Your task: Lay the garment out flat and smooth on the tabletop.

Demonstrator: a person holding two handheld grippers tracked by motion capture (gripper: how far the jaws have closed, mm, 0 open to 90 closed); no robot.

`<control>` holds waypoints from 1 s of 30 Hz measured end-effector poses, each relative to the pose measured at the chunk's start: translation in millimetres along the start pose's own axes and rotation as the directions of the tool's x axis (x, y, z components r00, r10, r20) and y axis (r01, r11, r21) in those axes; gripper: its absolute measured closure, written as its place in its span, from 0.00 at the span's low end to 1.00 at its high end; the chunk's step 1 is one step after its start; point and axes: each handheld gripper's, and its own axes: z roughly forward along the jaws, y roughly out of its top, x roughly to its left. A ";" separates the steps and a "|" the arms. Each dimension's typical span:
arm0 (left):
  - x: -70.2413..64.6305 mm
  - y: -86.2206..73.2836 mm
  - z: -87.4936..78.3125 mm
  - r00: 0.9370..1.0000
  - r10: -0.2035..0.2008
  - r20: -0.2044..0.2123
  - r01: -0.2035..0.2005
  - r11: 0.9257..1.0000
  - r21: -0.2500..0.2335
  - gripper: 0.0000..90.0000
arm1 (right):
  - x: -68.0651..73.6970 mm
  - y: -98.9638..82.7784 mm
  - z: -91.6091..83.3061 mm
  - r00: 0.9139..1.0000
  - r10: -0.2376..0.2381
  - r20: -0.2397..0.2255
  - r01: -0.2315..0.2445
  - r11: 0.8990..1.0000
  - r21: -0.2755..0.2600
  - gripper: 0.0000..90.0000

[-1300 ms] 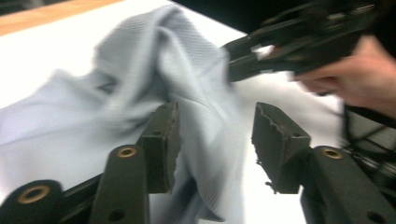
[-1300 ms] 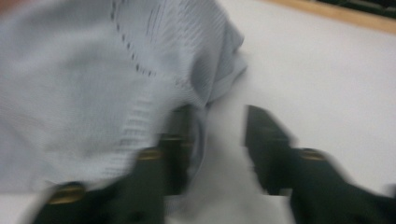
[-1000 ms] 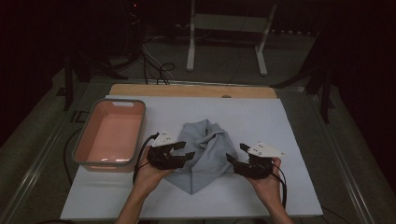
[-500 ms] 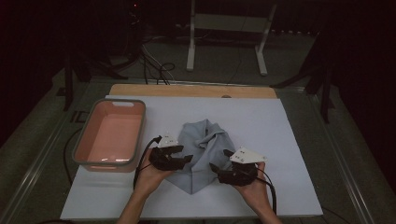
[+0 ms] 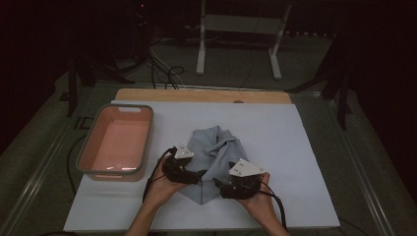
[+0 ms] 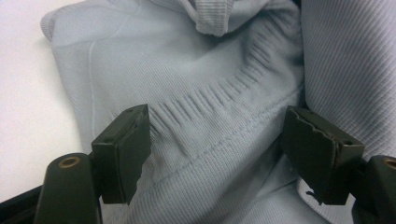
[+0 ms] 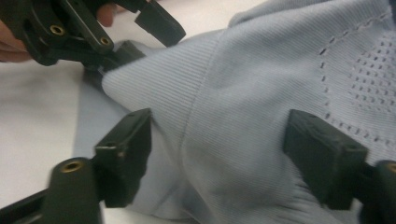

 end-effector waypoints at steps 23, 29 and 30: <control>15.6 -1.4 -16.7 0.996 -0.086 0.013 0.087 0.993 -0.075 0.89 | -23.0 -4.6 -15.0 1.000 -0.004 0.029 0.004 1.000 0.028 0.95; 24.6 -2.6 -27.1 0.991 -0.133 0.005 0.132 0.984 -0.120 0.89 | -36.3 -5.4 -28.6 0.999 0.012 0.035 -0.013 1.000 0.020 0.95; 25.7 -2.7 -28.6 0.990 -0.142 0.005 0.142 0.982 -0.128 0.90 | -39.2 -6.1 -30.6 0.999 0.015 0.035 -0.016 1.000 0.015 0.95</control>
